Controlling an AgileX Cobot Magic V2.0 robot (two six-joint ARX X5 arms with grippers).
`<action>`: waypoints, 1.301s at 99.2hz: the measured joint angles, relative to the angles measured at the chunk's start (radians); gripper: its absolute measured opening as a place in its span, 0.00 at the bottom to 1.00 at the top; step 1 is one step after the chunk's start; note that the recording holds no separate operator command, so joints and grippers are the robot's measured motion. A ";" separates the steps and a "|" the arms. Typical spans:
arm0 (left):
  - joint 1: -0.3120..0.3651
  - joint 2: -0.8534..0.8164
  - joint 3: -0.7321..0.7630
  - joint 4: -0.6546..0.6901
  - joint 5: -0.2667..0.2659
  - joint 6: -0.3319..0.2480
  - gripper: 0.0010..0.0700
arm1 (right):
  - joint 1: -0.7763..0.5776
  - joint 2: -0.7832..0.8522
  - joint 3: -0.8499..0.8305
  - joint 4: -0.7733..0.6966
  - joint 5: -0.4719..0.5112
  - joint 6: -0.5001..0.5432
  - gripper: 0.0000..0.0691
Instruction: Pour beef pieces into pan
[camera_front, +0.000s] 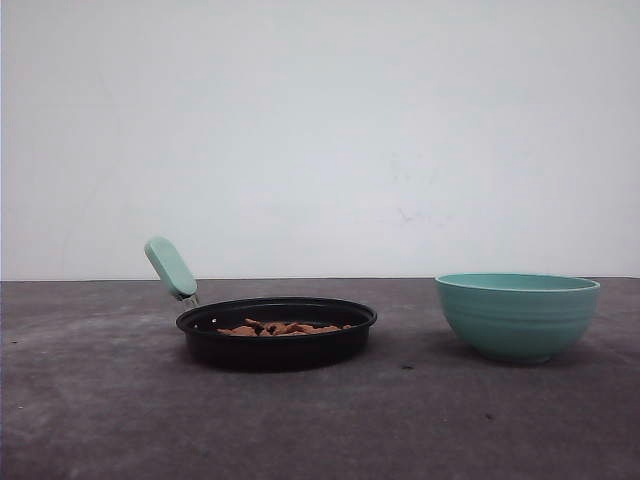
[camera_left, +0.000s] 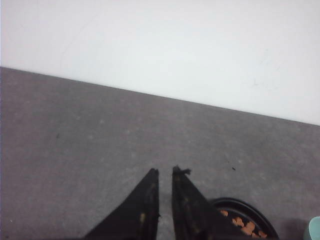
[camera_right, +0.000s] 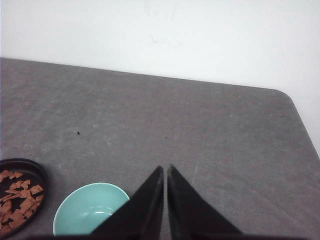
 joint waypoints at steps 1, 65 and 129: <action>0.000 -0.001 0.000 0.000 0.000 0.000 0.02 | 0.000 0.000 0.000 0.000 0.000 0.000 0.02; 0.000 -0.005 0.000 0.000 0.000 0.003 0.02 | -0.072 -0.231 -0.187 0.017 0.063 -0.001 0.02; 0.000 -0.005 -0.001 0.002 0.000 0.003 0.02 | -0.290 -0.578 -0.921 0.404 -0.293 0.040 0.02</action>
